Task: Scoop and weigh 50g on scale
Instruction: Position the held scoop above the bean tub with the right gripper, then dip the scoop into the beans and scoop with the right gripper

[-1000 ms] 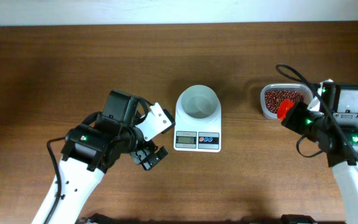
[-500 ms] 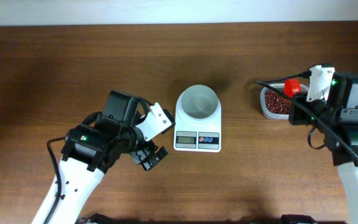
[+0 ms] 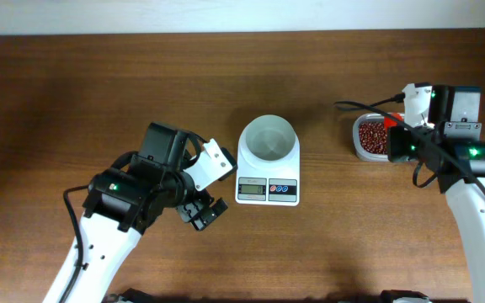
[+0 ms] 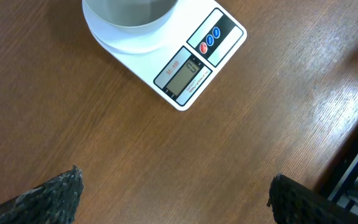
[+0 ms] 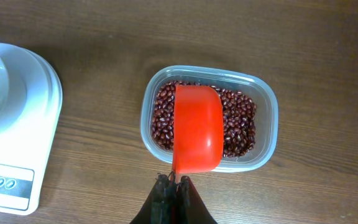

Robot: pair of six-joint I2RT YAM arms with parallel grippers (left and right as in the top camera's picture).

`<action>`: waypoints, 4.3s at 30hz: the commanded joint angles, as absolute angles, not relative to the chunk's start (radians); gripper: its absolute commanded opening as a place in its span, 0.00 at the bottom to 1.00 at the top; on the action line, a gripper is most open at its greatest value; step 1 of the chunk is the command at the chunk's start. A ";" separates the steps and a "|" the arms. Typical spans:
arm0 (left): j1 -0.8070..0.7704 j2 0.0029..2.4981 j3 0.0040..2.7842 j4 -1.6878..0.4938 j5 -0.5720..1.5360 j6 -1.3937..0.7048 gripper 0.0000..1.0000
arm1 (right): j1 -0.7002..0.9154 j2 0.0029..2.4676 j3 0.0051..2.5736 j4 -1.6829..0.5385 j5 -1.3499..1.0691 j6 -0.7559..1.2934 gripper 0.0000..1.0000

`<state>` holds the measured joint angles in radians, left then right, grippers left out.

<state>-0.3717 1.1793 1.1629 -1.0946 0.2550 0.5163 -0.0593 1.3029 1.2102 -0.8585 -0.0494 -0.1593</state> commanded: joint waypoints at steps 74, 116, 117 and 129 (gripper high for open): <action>0.027 1.174 1.245 -1.235 0.549 0.928 0.99 | -0.411 1.758 1.214 -0.806 -0.566 -0.058 0.04; 0.027 1.174 1.245 -1.235 0.549 0.928 0.99 | -0.683 1.869 1.214 -0.901 -1.026 -0.233 0.04; 0.027 1.174 1.245 -1.235 0.549 0.928 0.99 | -0.687 1.869 1.214 -0.902 -1.065 -0.233 0.04; 0.027 1.174 1.245 -1.235 0.549 0.928 0.99 | -0.726 1.869 1.214 -1.024 -1.311 -0.304 0.04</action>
